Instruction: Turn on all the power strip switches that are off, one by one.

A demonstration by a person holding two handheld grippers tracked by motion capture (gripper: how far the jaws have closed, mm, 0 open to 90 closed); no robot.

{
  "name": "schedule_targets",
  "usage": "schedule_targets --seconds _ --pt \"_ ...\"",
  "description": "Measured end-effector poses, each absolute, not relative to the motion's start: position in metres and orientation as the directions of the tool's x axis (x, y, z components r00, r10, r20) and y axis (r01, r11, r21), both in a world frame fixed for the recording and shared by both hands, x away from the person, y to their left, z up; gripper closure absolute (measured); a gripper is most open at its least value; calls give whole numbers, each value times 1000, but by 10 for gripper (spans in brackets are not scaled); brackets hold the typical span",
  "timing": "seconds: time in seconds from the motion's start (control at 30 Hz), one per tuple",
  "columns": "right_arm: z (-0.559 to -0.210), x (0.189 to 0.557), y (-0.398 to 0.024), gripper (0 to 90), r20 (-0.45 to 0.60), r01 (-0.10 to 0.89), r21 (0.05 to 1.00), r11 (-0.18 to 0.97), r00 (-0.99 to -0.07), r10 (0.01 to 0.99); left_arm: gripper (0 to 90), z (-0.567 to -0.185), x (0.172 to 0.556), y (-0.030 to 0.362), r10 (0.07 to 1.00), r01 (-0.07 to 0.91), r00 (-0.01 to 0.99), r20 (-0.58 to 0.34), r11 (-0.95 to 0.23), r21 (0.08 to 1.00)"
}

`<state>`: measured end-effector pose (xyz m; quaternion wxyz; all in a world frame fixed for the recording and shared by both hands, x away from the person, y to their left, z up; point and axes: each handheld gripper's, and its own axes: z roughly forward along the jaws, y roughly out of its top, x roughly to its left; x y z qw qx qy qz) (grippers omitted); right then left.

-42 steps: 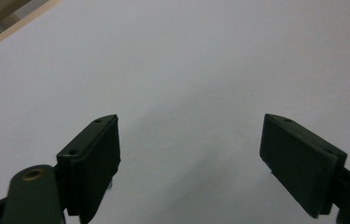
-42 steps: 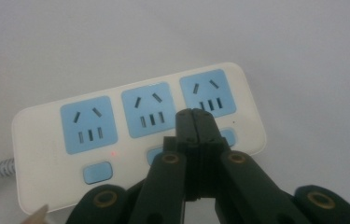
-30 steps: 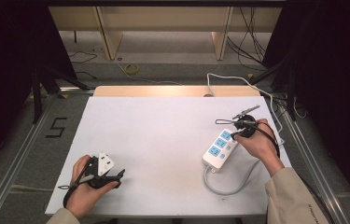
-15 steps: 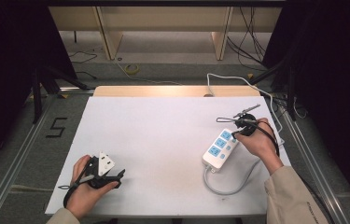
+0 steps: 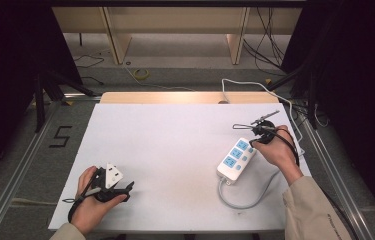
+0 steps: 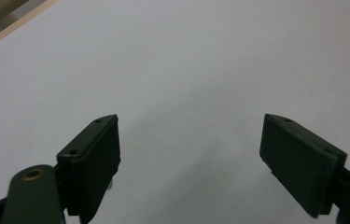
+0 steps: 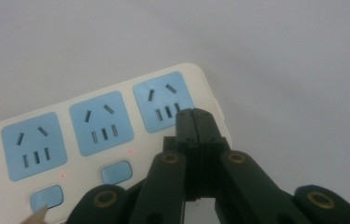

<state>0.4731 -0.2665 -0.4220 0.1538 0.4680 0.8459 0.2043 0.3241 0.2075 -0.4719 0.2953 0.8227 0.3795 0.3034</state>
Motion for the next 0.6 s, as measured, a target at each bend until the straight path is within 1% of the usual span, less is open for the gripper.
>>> schedule_targets --seconds 0.6 --pt "-426 478 -268 900 -65 741 475 475 -509 858 202 -472 324 207 806 443 526 273 -533 721"
